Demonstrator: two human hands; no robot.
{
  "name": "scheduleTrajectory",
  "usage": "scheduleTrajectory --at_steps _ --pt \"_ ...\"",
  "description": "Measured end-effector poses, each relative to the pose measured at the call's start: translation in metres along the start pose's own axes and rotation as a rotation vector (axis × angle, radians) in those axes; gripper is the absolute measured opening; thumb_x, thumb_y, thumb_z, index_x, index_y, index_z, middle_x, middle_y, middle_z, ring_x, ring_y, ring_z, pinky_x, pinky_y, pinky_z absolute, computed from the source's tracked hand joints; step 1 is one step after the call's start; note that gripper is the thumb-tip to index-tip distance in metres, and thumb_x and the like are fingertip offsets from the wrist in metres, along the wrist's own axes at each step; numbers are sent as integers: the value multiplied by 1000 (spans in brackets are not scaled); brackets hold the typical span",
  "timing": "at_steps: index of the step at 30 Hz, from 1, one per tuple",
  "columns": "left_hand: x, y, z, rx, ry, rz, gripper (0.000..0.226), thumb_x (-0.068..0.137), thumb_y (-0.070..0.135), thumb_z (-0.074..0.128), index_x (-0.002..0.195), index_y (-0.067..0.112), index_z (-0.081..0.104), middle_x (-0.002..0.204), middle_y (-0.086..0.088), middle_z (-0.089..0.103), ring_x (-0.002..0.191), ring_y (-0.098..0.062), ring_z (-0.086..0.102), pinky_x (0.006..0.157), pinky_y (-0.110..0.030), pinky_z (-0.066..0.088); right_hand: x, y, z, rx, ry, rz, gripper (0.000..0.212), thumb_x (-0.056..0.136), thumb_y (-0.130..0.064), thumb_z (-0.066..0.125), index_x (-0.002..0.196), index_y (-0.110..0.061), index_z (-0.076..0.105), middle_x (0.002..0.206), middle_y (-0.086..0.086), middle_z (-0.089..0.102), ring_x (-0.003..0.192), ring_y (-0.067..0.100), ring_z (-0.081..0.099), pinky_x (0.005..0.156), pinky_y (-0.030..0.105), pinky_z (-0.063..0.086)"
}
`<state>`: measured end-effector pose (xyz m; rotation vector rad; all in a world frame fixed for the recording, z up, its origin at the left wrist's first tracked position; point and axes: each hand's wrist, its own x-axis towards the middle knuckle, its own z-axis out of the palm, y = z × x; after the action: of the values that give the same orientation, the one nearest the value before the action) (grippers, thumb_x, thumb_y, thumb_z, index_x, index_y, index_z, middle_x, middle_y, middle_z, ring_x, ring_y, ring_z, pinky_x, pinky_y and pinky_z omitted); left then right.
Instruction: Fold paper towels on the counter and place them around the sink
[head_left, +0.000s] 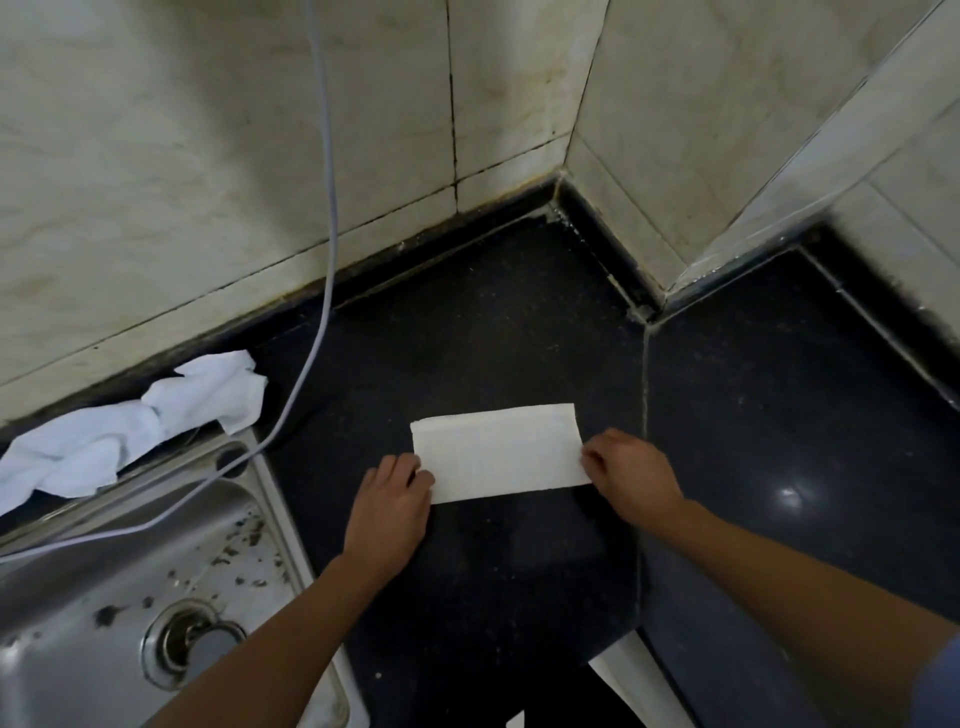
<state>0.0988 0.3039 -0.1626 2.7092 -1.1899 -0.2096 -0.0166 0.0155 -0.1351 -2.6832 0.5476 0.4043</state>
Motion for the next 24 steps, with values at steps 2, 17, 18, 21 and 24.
scheduleTrajectory --at_steps 2,17,18,21,24 --pt "10 -2 -5 41 -84 14 27 73 21 75 99 15 70 116 -9 63 103 -30 59 77 -41 51 17 -17 -6 69 32 116 30 93 -38 55 111 -14 60 105 5 60 93 25 61 73 33 47" --pt "-6 -19 -31 -57 -138 -179 36 81 25 69 115 15 63 127 -9 55 118 -30 50 93 -44 43 51 -79 -37 911 -146 506 13 79 -7 72 79 -9 60 92 14 65 83 28 65 63 37 55" --pt "-12 -23 -33 -59 -133 -206 35 79 24 70 113 15 64 125 -10 57 115 -31 52 91 -43 44 52 -93 -35 903 -172 479 14 80 -7 72 81 -10 58 95 14 64 84 28 66 59 34 55" --pt "-27 -29 -38 -58 -143 -265 36 83 25 67 117 14 62 128 -10 54 118 -31 49 93 -42 42 59 -131 -13 803 -242 413 17 79 -10 74 78 -14 57 97 14 65 86 27 67 61 37 58" --pt "-39 -33 -41 -69 -129 -306 36 85 25 65 118 14 61 129 -9 53 118 -30 48 93 -40 40 65 -156 14 618 -252 349 13 76 -15 72 84 -10 64 94 13 68 86 30 68 75 43 59"
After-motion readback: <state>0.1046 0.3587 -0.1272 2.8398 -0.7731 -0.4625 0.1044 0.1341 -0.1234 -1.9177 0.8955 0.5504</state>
